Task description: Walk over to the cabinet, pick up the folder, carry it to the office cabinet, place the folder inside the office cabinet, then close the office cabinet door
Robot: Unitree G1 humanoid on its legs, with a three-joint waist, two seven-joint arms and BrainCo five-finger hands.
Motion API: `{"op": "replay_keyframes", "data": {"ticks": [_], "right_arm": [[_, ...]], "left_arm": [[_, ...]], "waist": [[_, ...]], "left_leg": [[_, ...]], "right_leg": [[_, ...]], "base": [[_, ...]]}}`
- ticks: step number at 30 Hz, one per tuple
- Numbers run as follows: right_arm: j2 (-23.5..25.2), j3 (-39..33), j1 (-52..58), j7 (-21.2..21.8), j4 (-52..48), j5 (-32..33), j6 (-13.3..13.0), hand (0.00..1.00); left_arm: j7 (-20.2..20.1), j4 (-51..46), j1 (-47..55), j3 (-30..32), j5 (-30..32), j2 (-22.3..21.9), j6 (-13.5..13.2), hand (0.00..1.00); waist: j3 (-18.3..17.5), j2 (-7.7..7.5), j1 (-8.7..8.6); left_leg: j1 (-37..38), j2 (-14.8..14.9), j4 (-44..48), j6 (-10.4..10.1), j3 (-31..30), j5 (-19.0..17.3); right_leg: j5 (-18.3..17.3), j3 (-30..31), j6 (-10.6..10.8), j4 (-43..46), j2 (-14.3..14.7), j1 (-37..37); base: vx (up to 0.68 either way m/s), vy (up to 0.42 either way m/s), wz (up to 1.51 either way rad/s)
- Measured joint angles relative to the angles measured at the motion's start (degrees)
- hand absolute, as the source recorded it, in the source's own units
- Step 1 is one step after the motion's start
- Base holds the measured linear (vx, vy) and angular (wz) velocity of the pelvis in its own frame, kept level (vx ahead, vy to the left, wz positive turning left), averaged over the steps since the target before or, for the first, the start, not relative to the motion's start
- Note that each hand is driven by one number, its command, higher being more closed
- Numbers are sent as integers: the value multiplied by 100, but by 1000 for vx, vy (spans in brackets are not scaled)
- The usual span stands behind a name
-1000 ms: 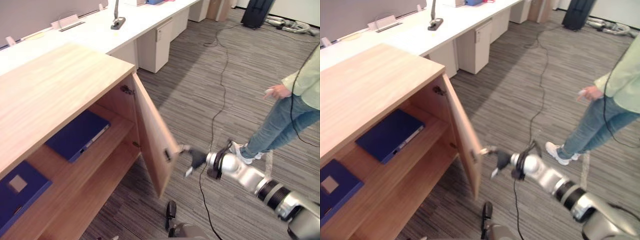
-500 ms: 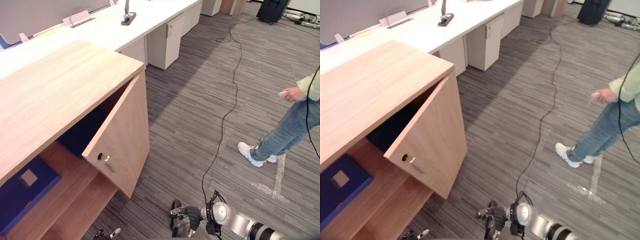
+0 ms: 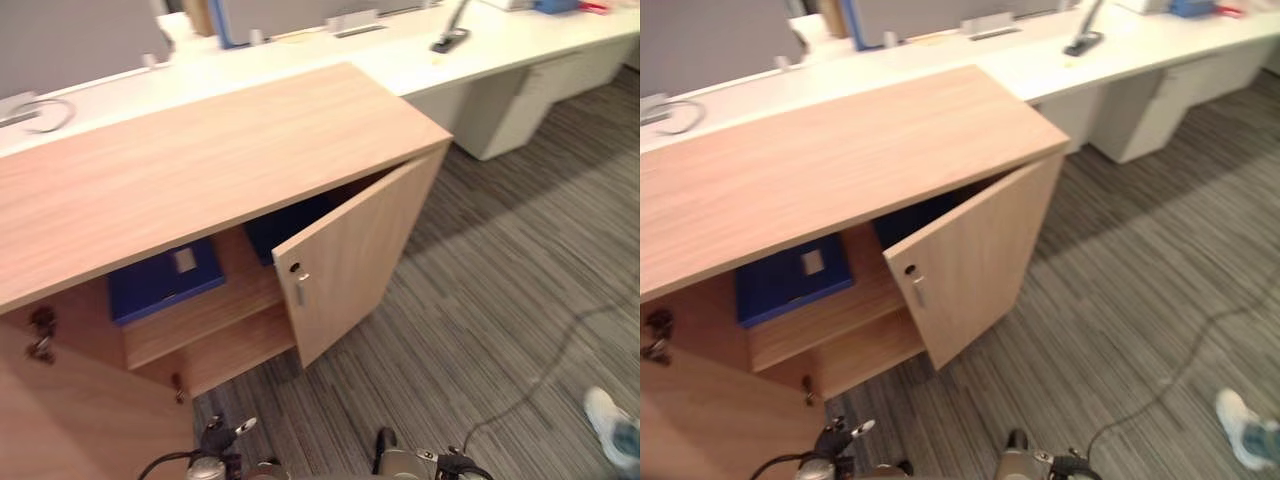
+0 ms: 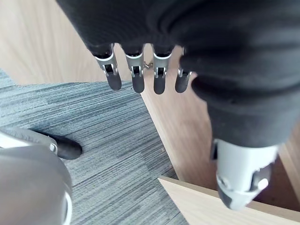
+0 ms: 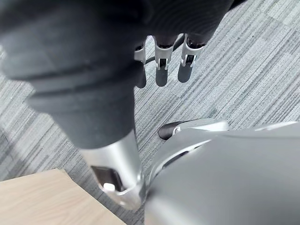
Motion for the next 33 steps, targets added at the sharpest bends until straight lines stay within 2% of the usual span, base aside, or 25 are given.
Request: {"op": "replay_keyframes", "data": {"ticks": [3,6,9,11,13,14,16,18,19,20,21,22,24,25,27,32,33], "right_arm": [[45,104,12,-97,-123,19,-6,0],[149,173,12,-99,-221,21,-45,0],[200,568,12,-96,-234,0,-116,0],[240,526,8,-92,-220,-12,-124,0],[308,227,-42,-91,-207,-13,-117,0],[311,153,-51,-86,-206,-14,-113,0],[316,-35,-92,-47,-186,-33,-104,0],[329,-142,-145,-18,-166,-28,-104,0],[415,-226,-117,6,-97,-11,-108,0],[420,-289,-100,11,-49,-7,-113,0],[386,-434,-102,50,-66,24,-110,0],[353,-452,-88,57,-103,23,-111,0],[390,-476,11,100,-99,57,-110,0],[414,-477,36,120,-97,75,-107,0],[461,-481,10,126,-99,120,-105,0],[484,-467,-1,159,-102,129,-101,0],[484,-455,-33,160,-102,181,-101,0]], "left_arm": [[74,-30,-1,24,-74,-172,8,0],[133,54,7,250,-353,-257,2,0],[91,176,20,539,-601,-271,-1,0],[10,185,76,639,-680,-239,-1,0],[-91,238,100,807,-740,-178,2,0],[-105,280,126,851,-763,-181,2,0],[-209,277,175,1042,-952,-83,-13,0],[-301,295,192,1031,-951,-16,-4,0],[-334,308,188,1044,-954,39,5,0],[-360,290,171,1063,-988,36,0,0],[-393,284,211,1088,-1019,24,-1,0],[-408,299,240,1103,-1036,19,16,0],[-432,318,279,1123,-1029,111,24,0],[-461,370,317,1121,-1012,169,41,0],[-483,453,462,1121,-1003,204,108,0],[-517,518,662,1109,-961,266,135,0],[-527,527,690,1113,-940,263,132,0]], "waist": [[-33,5,35],[-64,29,77],[-119,32,114],[-114,-28,126],[-68,-116,125],[-58,-106,115],[-20,-76,183],[53,-46,142],[34,-236,76],[51,-265,51],[75,-138,71],[78,-74,46],[70,-191,-3],[45,-233,19],[26,-237,42],[14,-254,94],[6,-242,156]], "left_leg": [[-1,2,-129,-34,-42,256],[-34,4,-118,-41,-73,290],[-105,-75,-103,-55,-350,365],[-235,-157,-63,62,-310,512],[-509,-305,99,654,1104,916],[-556,-276,103,655,1441,923],[-803,-225,311,685,1751,895],[-779,-205,52,738,1994,880],[-698,-303,-193,753,2239,853],[-822,-318,165,736,2429,811],[-788,-257,466,689,2531,769],[-667,-248,213,506,2470,786],[-493,-516,-406,583,2250,1131],[-401,-658,-784,554,2132,1387],[-266,-731,-1164,575,2015,1573],[-117,-824,-1238,573,1794,1611],[-69,-827,-1239,561,1752,1602]], "right_leg": [[-134,-385,6,4,-77,206],[-165,-554,-2,-14,-83,334],[-223,-651,-13,-37,-85,509],[-407,-728,-11,74,-137,563],[-579,-848,-29,228,-387,594],[-561,-873,-53,245,-392,606],[-548,-1355,-67,291,-544,710],[-554,-1630,-47,158,-572,936],[-551,-1740,-44,-177,-700,1058],[-551,-1864,-42,-224,-780,1074],[-523,-2049,7,-303,-722,1167],[-470,-2118,93,-331,-709,1233],[-409,-2113,106,-574,-756,1389],[-226,-2111,88,-714,-777,1431],[-116,-2166,125,-835,-784,1504],[-95,-2439,161,-955,-771,1826],[-96,-2466,162,-964,-762,1900]], "base": [[-15,-67,75],[-62,-45,47],[-65,-28,57],[-60,-7,95],[-50,32,148],[-69,46,145],[-95,59,104],[-54,46,96],[9,51,108],[54,60,97],[75,64,64],[94,73,85],[110,69,96],[139,80,78],[125,67,42],[103,15,27],[50,-14,9]]}}
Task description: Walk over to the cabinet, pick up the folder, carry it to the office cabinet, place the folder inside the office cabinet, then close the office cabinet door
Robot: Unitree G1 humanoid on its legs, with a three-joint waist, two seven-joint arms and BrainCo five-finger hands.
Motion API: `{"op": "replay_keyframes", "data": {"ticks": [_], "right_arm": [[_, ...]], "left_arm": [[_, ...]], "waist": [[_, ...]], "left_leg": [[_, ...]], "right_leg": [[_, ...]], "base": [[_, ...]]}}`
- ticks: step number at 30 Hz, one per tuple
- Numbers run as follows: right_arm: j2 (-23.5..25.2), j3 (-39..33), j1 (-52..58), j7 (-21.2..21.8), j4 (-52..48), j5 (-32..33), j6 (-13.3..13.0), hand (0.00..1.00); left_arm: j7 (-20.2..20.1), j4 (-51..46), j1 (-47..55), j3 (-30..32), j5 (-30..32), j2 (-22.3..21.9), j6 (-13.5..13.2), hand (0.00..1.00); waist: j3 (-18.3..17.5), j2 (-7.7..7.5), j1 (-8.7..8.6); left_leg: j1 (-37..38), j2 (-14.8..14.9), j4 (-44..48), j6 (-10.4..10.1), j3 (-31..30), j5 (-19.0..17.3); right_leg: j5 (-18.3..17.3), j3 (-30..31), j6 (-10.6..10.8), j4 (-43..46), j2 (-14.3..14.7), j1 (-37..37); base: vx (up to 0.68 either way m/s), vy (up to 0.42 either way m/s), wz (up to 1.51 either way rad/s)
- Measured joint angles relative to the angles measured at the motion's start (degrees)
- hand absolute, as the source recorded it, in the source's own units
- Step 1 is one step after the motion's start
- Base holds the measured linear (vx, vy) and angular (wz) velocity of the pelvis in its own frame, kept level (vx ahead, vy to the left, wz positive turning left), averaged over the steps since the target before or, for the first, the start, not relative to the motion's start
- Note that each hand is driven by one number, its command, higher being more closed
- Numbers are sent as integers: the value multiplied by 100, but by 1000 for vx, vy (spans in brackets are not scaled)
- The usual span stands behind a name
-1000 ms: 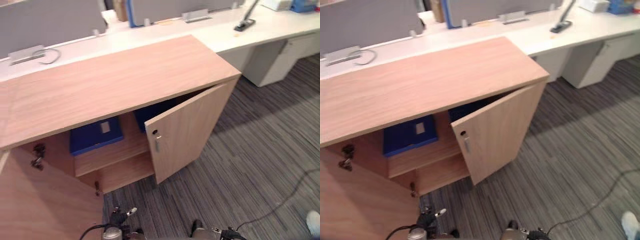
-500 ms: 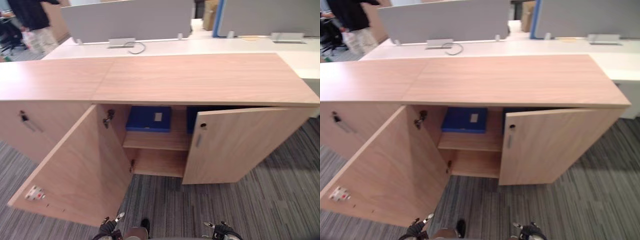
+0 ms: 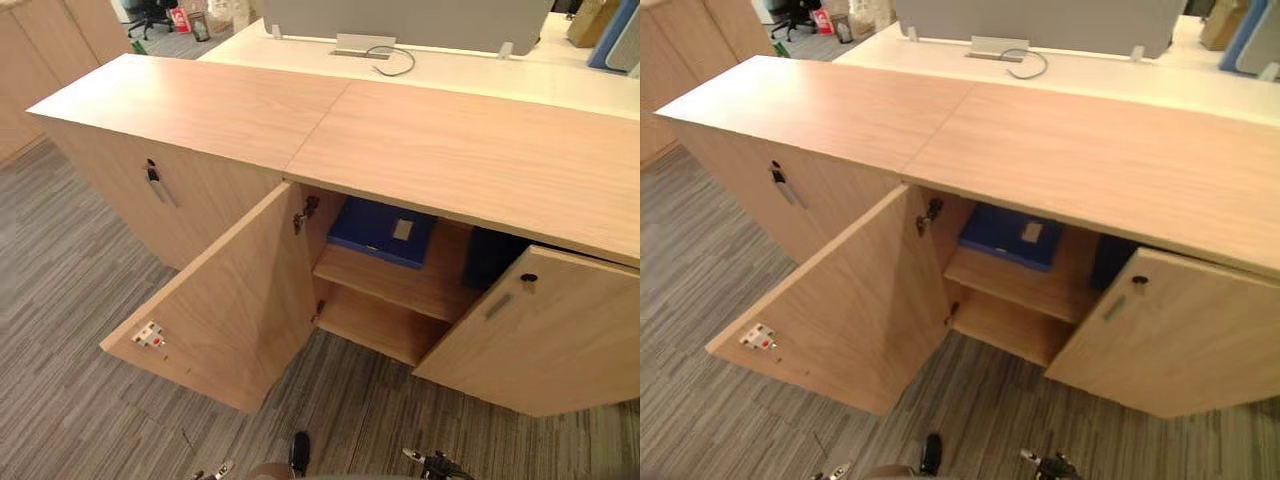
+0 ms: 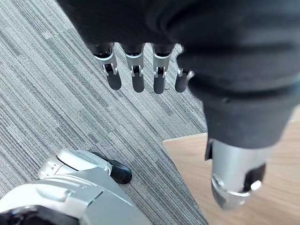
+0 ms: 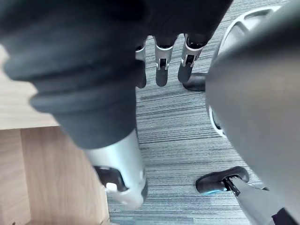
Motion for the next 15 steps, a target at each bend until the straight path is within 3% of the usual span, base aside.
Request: {"op": "replay_keyframes", "data": {"ticks": [4,7,9,10,12,15], "right_arm": [[-26,6,-14,3,6,33,1,0],[-71,4,65,3,4,43,3,0],[-89,1,142,3,-19,115,-17,0],[-55,-4,171,9,-88,215,-22,0],[33,-8,173,30,-110,290,-28,0],[129,-4,177,85,-116,308,-53,0]], "left_arm": [[-105,75,8,2,-206,1,-3,0],[-193,92,24,14,-627,-1,-2,0],[-171,27,85,86,-954,-57,-1,0],[-153,-84,161,265,-994,-65,-4,0],[-46,-331,255,745,-986,-61,-2,0],[154,-845,343,1363,-864,-56,-2,0]], "waist": [[-29,35,-13],[-41,60,-22],[-28,119,-54],[-26,93,1],[-45,12,35],[-101,-95,80]], "left_leg": [[-4,-66,-2,4,-272,24],[-108,-241,-24,26,-718,84],[-165,-275,-27,74,-1040,110],[-199,-263,-27,66,-1086,117],[-240,-257,-28,37,-1119,136],[-325,-203,-31,-61,-1038,194]], "right_leg": [[-14,-307,8,15,-16,151],[-260,-585,58,455,-215,157],[-496,115,-286,1020,-297,-2],[-550,885,-326,1195,-256,-142],[-670,1532,-195,1111,-186,-146],[-871,1451,-67,657,-83,-27]], "base": [[16,-12,34],[-25,38,74],[-29,52,87],[-29,35,49],[-22,-25,25],[-35,-183,-14]]}}
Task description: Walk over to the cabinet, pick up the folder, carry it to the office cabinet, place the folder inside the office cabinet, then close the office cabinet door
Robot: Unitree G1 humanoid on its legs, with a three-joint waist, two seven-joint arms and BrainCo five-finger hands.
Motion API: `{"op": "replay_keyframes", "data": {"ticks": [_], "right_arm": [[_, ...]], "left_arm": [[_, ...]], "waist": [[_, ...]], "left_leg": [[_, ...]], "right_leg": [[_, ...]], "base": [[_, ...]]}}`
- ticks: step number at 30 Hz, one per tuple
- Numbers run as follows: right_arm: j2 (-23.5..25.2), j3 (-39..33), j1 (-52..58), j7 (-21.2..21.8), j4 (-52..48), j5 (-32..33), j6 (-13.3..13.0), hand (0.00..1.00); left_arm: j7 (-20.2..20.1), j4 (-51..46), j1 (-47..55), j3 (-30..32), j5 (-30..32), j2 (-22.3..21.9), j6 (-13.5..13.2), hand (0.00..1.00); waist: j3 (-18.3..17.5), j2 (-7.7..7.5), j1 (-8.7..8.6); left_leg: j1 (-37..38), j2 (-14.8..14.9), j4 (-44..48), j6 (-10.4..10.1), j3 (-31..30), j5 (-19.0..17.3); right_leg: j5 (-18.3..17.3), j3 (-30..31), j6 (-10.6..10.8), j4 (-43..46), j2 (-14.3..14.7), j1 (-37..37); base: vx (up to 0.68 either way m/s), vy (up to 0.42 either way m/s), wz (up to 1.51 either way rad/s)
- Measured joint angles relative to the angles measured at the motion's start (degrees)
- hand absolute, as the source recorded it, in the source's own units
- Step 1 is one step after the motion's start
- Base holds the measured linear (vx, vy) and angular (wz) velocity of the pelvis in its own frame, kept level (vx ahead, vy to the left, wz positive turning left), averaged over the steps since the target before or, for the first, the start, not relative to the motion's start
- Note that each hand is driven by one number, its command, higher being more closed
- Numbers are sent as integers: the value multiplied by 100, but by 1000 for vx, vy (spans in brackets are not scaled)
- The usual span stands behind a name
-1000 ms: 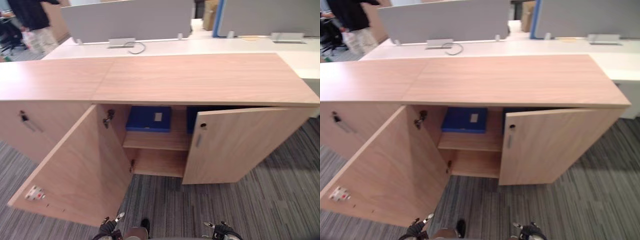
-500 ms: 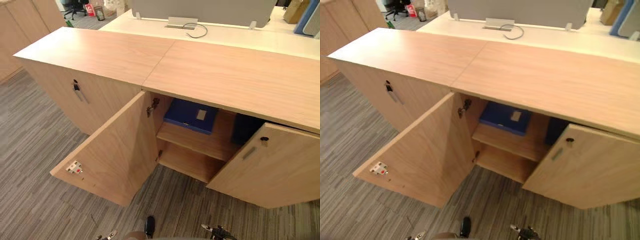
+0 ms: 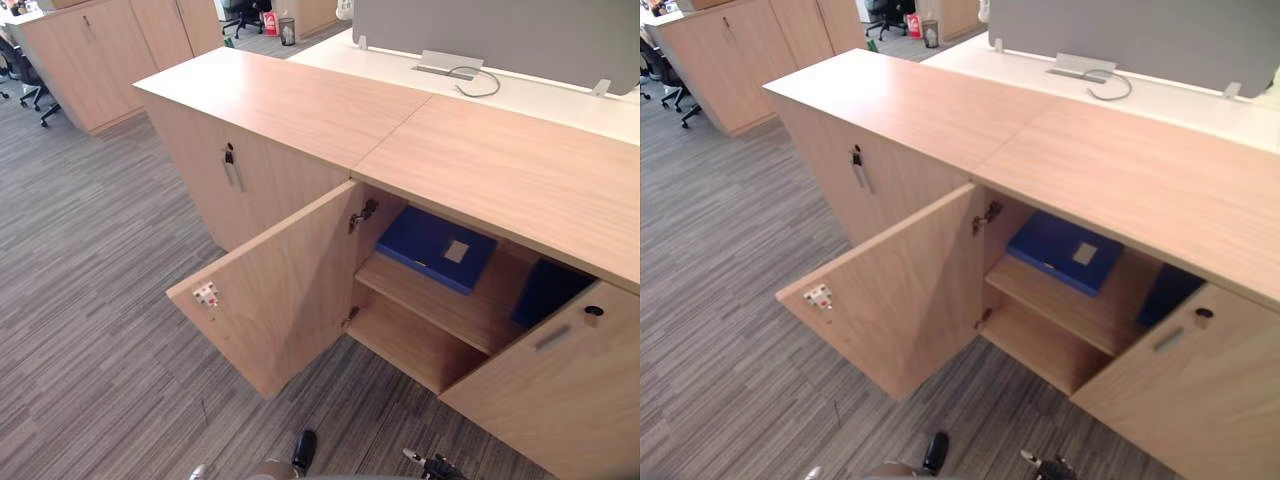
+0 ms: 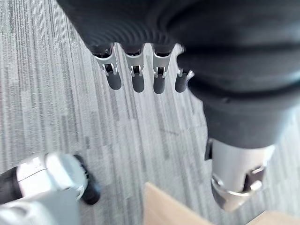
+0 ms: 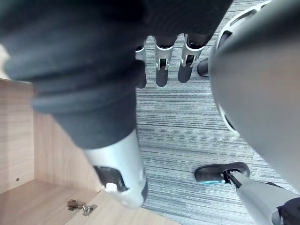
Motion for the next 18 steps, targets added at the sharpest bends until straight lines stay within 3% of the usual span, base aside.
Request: {"op": "replay_keyframes", "data": {"ticks": [1,5,8,13,18], "right_arm": [[-13,-1,29,7,-11,-10,-23,0],[-64,0,390,39,-293,-38,-26,0],[-68,51,543,40,-481,-60,-18,0],[-28,263,673,104,-722,-171,43,0],[119,567,676,218,-886,-275,44,0]], "left_arm": [[56,-250,-61,266,104,0,-1,0],[121,-1072,-227,804,412,41,9,0],[132,-1799,-337,816,626,238,87,0],[222,-2906,-633,911,1108,871,206,0],[245,-3267,-994,859,1446,1502,229,0]], "waist": [[-9,34,-3],[-122,135,16],[-131,147,69],[-120,80,159],[-141,-27,238]], "left_leg": [[-83,105,-2,-87,46,40],[-66,594,-4,-310,101,54],[-65,834,-4,-378,209,28],[-44,894,18,-516,330,35],[109,890,27,-516,565,35]], "right_leg": [[-87,10,140,-230,124,14],[-139,13,45,-261,603,-1],[-176,8,-32,-239,787,-4],[-206,8,-77,-244,859,73],[-207,30,-78,-238,806,192]], "base": [[-81,-272,-14],[-31,-210,-9],[28,-140,-1],[87,-69,-2],[65,-6,-5]]}}
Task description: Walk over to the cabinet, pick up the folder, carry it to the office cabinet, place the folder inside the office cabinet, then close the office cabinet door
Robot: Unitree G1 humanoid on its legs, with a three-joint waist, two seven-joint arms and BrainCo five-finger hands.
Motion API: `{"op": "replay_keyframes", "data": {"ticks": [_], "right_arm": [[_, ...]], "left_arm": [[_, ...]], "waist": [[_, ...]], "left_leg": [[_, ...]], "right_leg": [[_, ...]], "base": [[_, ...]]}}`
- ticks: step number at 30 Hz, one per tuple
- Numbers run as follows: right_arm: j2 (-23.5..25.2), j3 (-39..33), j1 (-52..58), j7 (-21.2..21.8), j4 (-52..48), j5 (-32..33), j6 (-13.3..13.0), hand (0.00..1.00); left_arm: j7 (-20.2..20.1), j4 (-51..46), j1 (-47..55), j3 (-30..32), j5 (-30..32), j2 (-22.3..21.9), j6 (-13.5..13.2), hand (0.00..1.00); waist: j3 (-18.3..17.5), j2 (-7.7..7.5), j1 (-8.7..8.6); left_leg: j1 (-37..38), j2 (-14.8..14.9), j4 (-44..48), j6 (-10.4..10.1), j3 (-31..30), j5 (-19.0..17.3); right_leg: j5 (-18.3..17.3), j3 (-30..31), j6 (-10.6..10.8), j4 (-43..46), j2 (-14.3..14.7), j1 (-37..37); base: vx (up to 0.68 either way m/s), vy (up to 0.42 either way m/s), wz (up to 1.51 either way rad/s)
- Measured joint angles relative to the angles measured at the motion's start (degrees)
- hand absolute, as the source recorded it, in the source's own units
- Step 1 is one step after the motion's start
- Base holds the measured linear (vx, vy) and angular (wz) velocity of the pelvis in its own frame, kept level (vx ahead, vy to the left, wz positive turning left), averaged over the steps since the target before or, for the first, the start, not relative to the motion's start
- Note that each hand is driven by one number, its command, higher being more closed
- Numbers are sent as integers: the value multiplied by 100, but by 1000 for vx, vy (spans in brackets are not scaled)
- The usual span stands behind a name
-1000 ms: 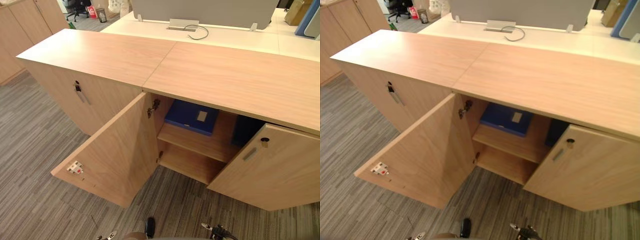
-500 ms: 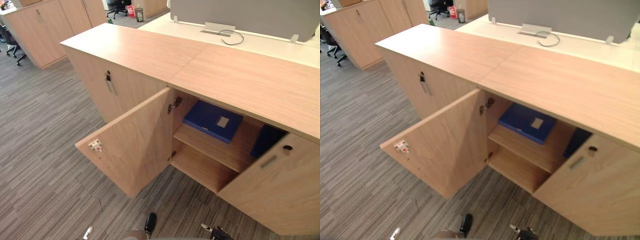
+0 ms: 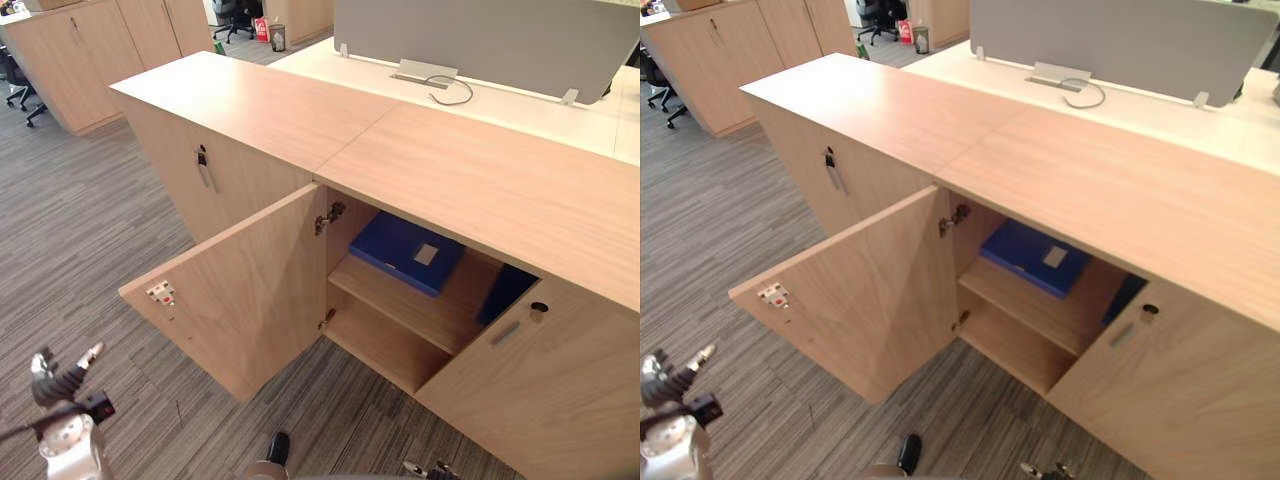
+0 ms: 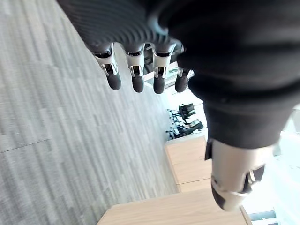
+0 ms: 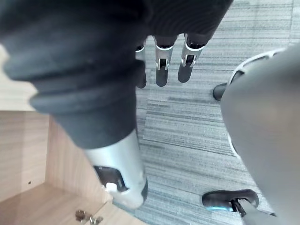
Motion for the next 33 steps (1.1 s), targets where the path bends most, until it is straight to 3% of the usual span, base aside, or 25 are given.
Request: {"op": "replay_keyframes", "data": {"ticks": [4,12,20,27,31,33], "right_arm": [[-27,206,25,42,-14,0,-4,0],[-103,383,133,138,-16,2,-9,0],[-77,327,124,162,58,1,-9,0],[-127,113,79,223,271,1,-8,0],[-135,112,55,242,271,1,-12,0],[-151,110,54,274,291,-1,-13,0]], "left_arm": [[-5,-4,-251,-218,369,449,29,0],[-105,196,-524,-560,590,613,58,0],[-573,1020,-749,-1377,625,935,70,0],[-1008,1575,-760,-2190,817,1084,63,0],[-1077,1787,-947,-2437,827,1087,68,0],[-1100,1879,-970,-2462,838,1168,70,0]], "waist": [[-37,-1,-8],[-188,-8,-23],[-231,-84,-19],[-263,-53,-15],[-277,-65,-164],[-274,-69,-155]], "left_leg": [[89,88,-26,2,91,-2],[121,166,-29,20,340,-25],[182,93,-25,-37,373,-13],[320,144,-31,-49,576,-67],[367,163,-31,-45,673,-95],[414,169,-32,-38,737,-120]], "right_leg": [[6,86,-10,-3,63,20],[27,142,-41,-57,103,13],[51,166,-27,-168,74,125],[92,358,-45,-213,78,145],[150,493,-47,-275,76,121],[158,594,-44,-282,73,121]], "base": [[-41,2,-10],[-42,8,-4],[42,6,0],[-1,13,-15],[-13,23,-19],[2,20,-16]]}}
